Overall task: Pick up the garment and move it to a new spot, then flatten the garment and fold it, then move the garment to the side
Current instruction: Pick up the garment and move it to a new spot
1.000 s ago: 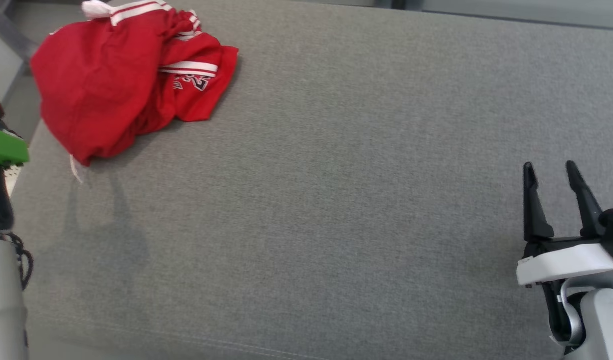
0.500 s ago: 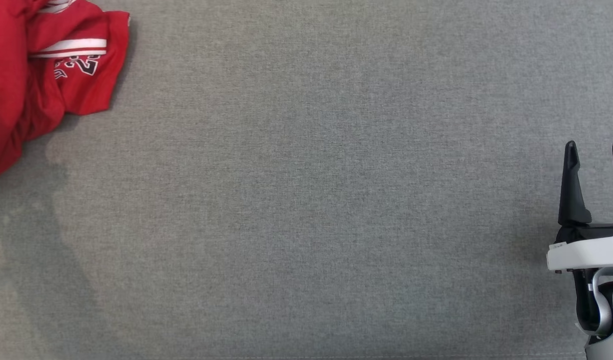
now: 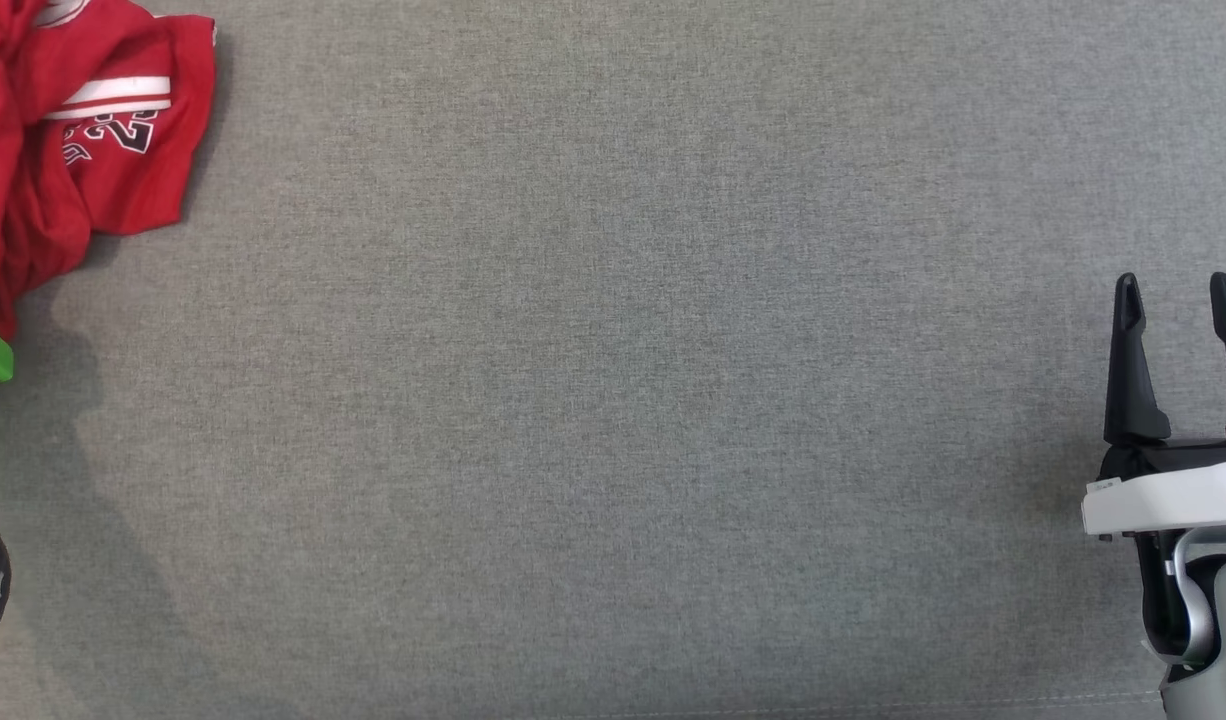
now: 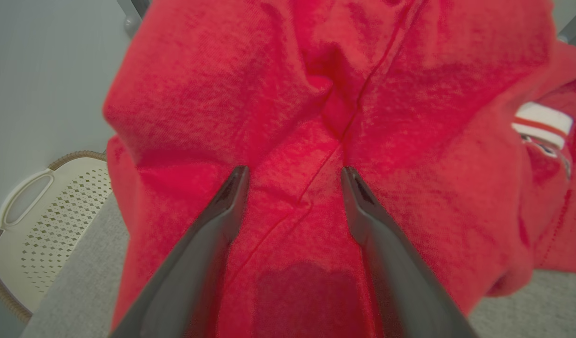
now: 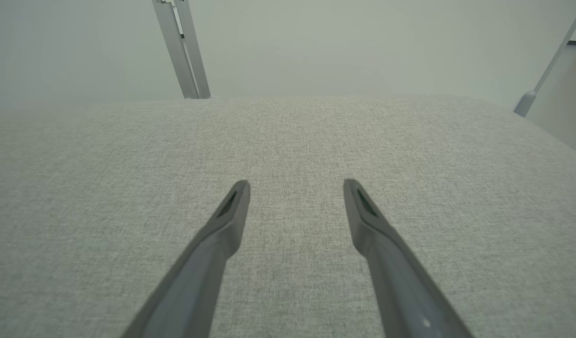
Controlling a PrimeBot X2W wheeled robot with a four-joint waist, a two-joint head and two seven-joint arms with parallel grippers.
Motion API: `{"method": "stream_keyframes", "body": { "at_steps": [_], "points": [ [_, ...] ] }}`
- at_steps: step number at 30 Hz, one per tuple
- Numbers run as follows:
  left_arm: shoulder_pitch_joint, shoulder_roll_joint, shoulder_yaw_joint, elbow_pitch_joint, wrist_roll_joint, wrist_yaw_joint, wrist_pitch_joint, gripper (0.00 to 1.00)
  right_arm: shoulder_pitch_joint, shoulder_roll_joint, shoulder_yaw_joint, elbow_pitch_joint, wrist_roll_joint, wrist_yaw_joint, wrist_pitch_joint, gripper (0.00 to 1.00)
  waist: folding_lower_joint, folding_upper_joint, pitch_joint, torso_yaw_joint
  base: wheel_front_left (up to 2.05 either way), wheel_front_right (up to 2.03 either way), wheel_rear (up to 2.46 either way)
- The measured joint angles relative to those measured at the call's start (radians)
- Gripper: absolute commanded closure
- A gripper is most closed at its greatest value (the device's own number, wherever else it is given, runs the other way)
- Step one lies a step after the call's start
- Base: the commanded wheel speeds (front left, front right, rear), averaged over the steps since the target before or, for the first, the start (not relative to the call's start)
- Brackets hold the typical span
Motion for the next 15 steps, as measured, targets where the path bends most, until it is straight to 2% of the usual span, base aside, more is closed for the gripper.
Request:
{"method": "stream_keyframes", "body": {
  "at_steps": [7,15],
  "points": [
    [-0.016,0.013,-0.04,0.056,-0.016,0.0,-0.02,1.0,0.0,0.004,0.007,0.004,0.0,0.0,0.001,0.0,0.0,0.0,-0.019,-0.003,0.0,0.0,0.0],
    [-0.05,0.039,-0.074,0.055,-0.017,0.0,-0.129,1.0,0.0,0.015,0.017,0.022,0.002,0.0,0.0,0.0,0.0,0.0,-0.052,0.003,0.0,0.0,0.0]
  ]
}}
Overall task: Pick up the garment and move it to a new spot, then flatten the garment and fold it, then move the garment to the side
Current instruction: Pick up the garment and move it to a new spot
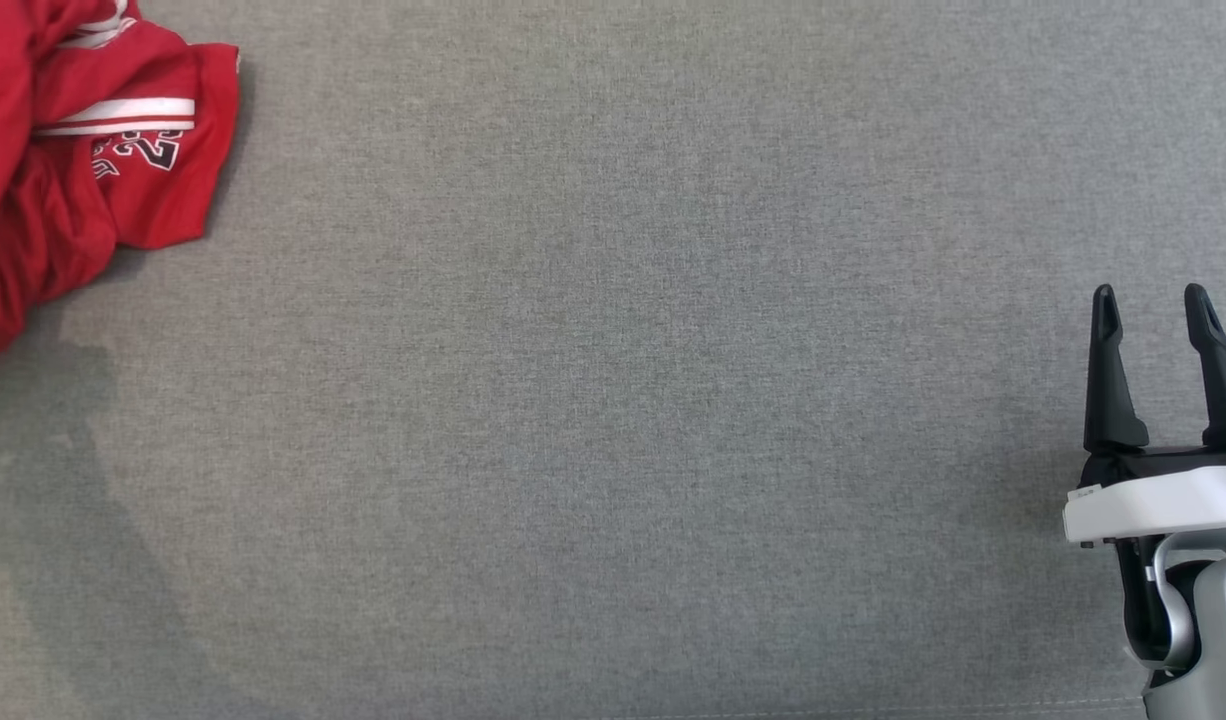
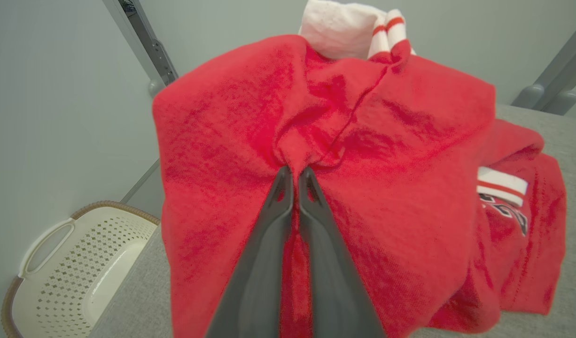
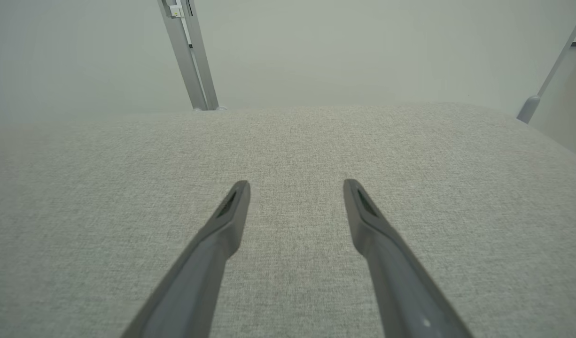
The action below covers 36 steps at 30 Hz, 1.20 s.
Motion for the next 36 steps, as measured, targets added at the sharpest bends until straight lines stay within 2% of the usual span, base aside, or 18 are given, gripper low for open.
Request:
{"method": "stream_keyframes", "body": {
  "at_steps": [10,18,25,29,36],
  "points": [
    [-0.114,0.04,-0.064,-0.134,0.068,0.003,-0.099,1.0,0.001,0.031,0.028,0.058,0.015,0.0,-0.015,0.0,0.0,0.0,-0.083,0.004,0.0,0.0,0.0],
    [-0.198,0.026,-0.125,-0.376,0.112,0.024,-0.059,1.0,0.02,0.059,0.028,0.098,0.025,0.0,-0.022,0.0,0.0,0.0,-0.146,-0.034,0.0,0.0,0.0],
    [-0.238,-0.035,-0.185,-0.622,0.114,0.035,0.043,1.0,0.019,0.081,0.03,0.101,0.038,0.0,-0.023,0.0,0.0,0.0,-0.172,-0.105,0.0,0.0,0.0],
    [-0.246,-0.095,-0.241,-0.739,0.119,0.045,0.095,1.0,0.019,0.092,0.039,0.104,0.042,0.0,-0.023,0.0,0.0,0.0,-0.181,-0.155,0.0,0.0,0.0],
    [-0.236,-0.186,-0.325,-0.78,0.112,0.043,0.114,1.0,0.019,0.1,0.052,0.11,0.055,0.0,-0.023,0.0,0.0,0.0,-0.186,-0.244,0.0,0.0,0.0]
  ]
}}
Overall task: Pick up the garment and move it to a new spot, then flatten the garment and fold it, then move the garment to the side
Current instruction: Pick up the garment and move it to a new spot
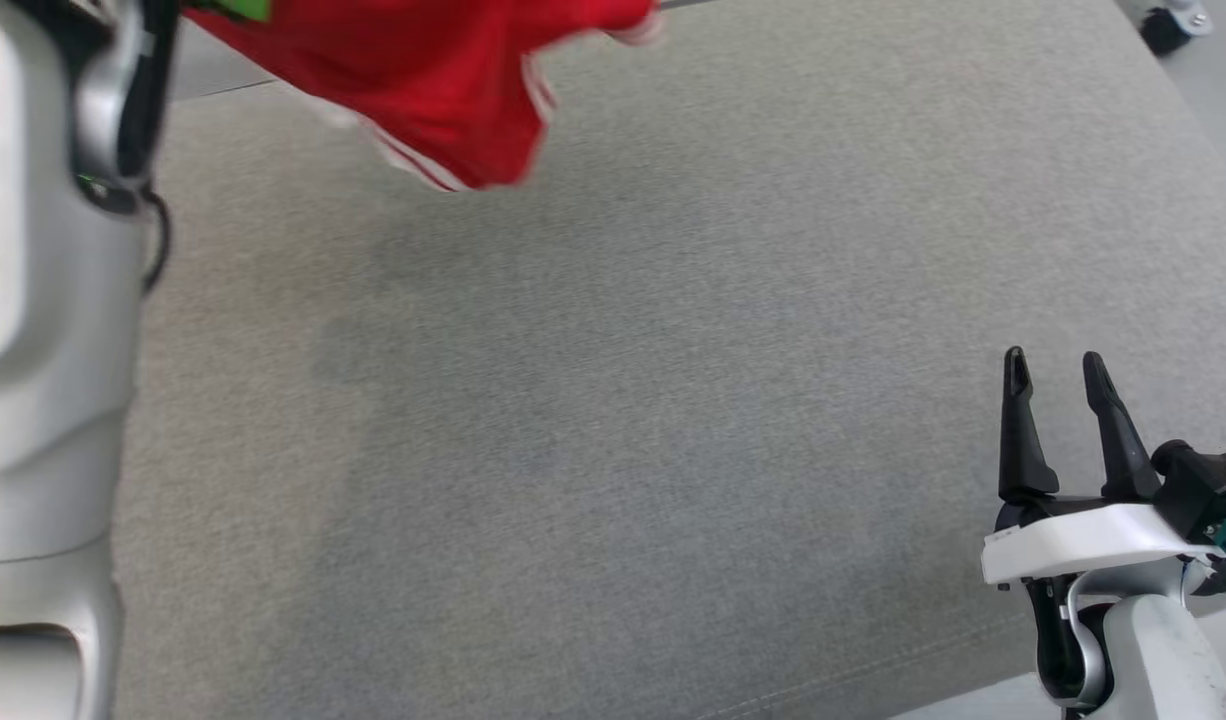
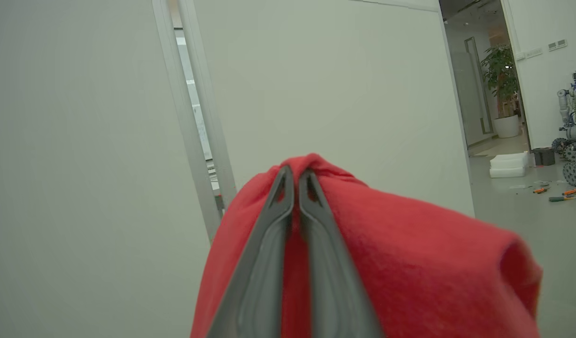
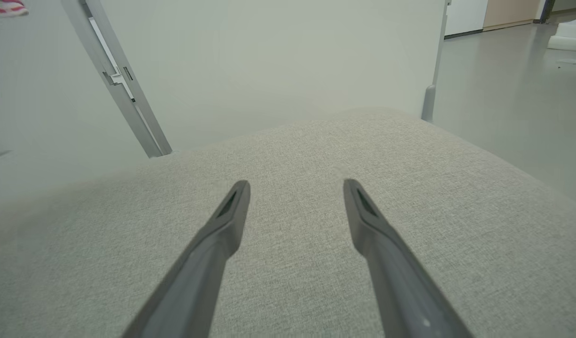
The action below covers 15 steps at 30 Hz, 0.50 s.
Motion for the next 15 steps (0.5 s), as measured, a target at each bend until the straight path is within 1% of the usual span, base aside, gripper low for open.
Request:
{"method": "stream_keyframes", "body": {
  "at_steps": [6,8,12,15],
  "points": [
    [0.122,-0.063,-0.058,0.067,-0.012,-0.001,-0.036,1.0,-0.002,0.001,0.011,0.002,0.012,0.0,0.0,0.0,0.0,0.0,0.01,-0.06,0.0,0.0,0.0],
    [0.177,-0.085,-0.073,0.098,-0.022,0.003,-0.067,1.0,-0.003,0.001,0.016,0.005,0.021,0.0,0.0,0.0,0.0,0.0,0.015,-0.074,0.0,0.0,0.0],
    [0.3,-0.126,-0.105,0.174,-0.038,0.012,-0.115,1.0,-0.01,0.002,0.02,0.009,0.026,0.0,0.0,0.0,0.0,0.0,0.022,-0.092,0.0,0.0,0.0],
    [0.382,-0.161,-0.13,0.239,-0.053,0.012,-0.15,1.0,-0.01,0.002,0.018,0.012,0.026,0.0,0.0,0.0,0.0,0.0,0.019,-0.091,0.0,0.0,0.0]
  ]
}}
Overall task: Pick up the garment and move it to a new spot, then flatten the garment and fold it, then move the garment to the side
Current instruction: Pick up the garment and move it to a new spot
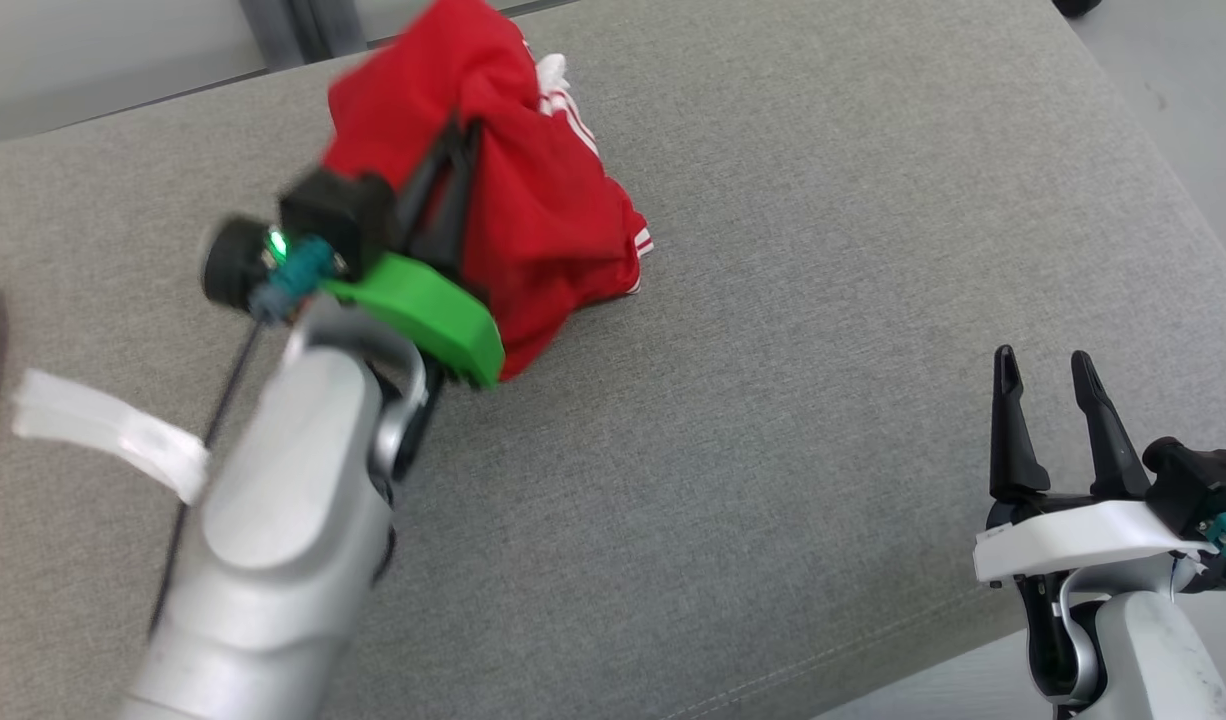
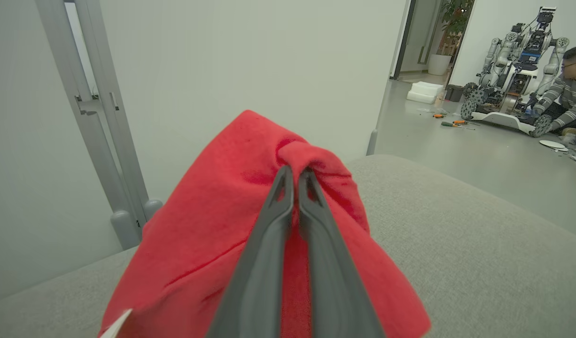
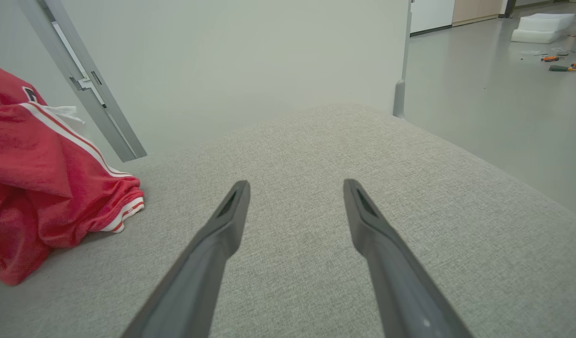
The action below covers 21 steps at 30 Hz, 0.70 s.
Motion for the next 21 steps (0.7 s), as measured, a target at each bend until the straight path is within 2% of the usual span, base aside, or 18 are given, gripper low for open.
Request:
{"method": "stream_keyframes", "body": {
  "at_steps": [8,10,11,15,21],
  "points": [
    [0.128,-0.054,-0.099,0.123,-0.013,-0.011,-0.057,1.0,0.004,0.0,0.012,0.011,-0.003,0.0,0.0,0.0,0.0,0.0,-0.017,0.033,0.0,0.0,0.0],
    [0.129,-0.061,-0.12,0.127,-0.017,-0.013,-0.072,0.12,0.005,0.001,0.013,0.014,-0.009,0.0,0.0,0.0,0.0,0.0,-0.026,0.046,0.0,0.0,0.0],
    [0.129,-0.062,-0.127,0.126,-0.017,-0.013,-0.076,0.0,0.006,0.001,0.012,0.015,-0.011,0.0,0.0,0.0,0.0,0.0,-0.03,0.052,0.0,0.0,0.0],
    [0.126,-0.068,-0.139,0.091,-0.02,-0.002,-0.098,0.0,0.016,0.001,0.009,0.017,-0.024,0.0,0.0,0.0,0.0,0.0,-0.054,0.08,0.0,0.0,0.0],
    [0.13,-0.056,-0.085,-0.007,-0.033,0.041,-0.11,0.0,0.043,0.001,0.01,0.016,-0.037,0.0,0.0,0.0,0.0,0.0,-0.104,0.145,0.0,0.0,0.0]
  ]
}}
